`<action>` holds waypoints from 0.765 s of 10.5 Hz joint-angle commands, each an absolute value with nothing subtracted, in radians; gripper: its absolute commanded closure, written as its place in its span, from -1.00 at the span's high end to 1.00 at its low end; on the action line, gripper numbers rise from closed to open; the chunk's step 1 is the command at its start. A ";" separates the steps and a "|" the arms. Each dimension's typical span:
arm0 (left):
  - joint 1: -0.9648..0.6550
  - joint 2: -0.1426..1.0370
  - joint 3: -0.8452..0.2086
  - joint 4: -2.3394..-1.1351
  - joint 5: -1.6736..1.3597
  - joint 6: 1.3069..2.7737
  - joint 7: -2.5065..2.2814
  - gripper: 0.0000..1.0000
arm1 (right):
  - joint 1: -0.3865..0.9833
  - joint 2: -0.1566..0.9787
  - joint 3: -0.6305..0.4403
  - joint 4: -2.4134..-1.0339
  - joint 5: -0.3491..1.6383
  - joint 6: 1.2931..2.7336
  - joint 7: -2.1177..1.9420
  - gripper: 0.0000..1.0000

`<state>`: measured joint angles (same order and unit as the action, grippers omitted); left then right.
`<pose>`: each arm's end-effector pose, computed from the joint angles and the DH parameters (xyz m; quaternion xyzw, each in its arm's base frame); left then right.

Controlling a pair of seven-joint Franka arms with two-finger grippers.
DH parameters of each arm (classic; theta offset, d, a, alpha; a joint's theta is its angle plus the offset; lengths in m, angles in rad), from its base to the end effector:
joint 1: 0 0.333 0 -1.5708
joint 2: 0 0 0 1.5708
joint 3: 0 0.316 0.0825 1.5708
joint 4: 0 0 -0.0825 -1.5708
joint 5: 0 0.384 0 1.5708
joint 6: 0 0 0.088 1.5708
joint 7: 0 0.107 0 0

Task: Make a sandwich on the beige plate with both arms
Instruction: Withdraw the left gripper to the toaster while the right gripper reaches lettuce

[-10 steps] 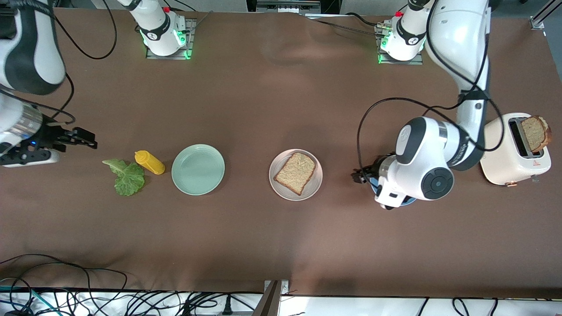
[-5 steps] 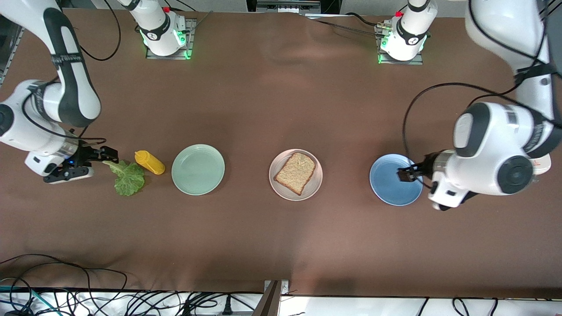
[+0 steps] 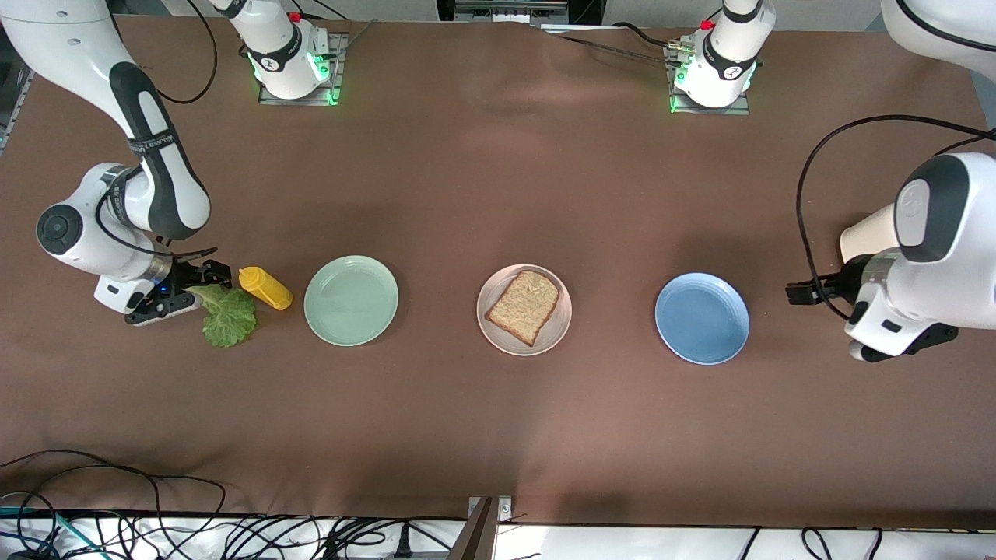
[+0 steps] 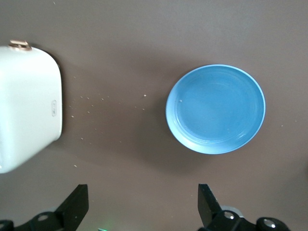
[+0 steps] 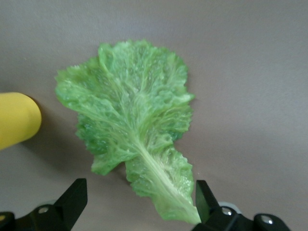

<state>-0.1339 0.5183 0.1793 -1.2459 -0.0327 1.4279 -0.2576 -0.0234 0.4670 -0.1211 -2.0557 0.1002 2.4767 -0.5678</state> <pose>0.6680 0.0008 0.4476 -0.9754 -0.1451 0.1594 0.0463 0.5832 -0.0846 0.2041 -0.9841 -0.1765 0.0182 0.0097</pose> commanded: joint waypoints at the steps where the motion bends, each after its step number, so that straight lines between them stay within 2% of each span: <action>1: -0.078 0.463 0.164 -1.265 -0.014 1.419 -0.171 1.00 | -0.044 0.492 -0.098 -2.075 0.121 2.523 -0.655 1.00; 4: -0.043 0.430 0.163 -1.285 -0.053 1.427 -0.141 0.99 | -0.064 0.509 -0.092 -2.079 0.123 2.556 -0.702 1.00; 5: -0.022 0.411 0.163 -1.302 -0.090 1.431 -0.121 0.99 | -0.064 0.511 -0.092 -2.083 0.124 2.557 -0.710 0.87; 6: -0.018 0.399 0.164 -1.305 -0.092 1.433 -0.114 0.99 | -0.064 0.514 -0.089 -2.086 0.123 2.556 -0.712 0.38; 8: -0.015 0.382 0.164 -1.328 -0.081 1.433 -0.085 0.99 | -0.063 0.486 -0.072 -2.086 0.124 2.543 -0.712 -0.34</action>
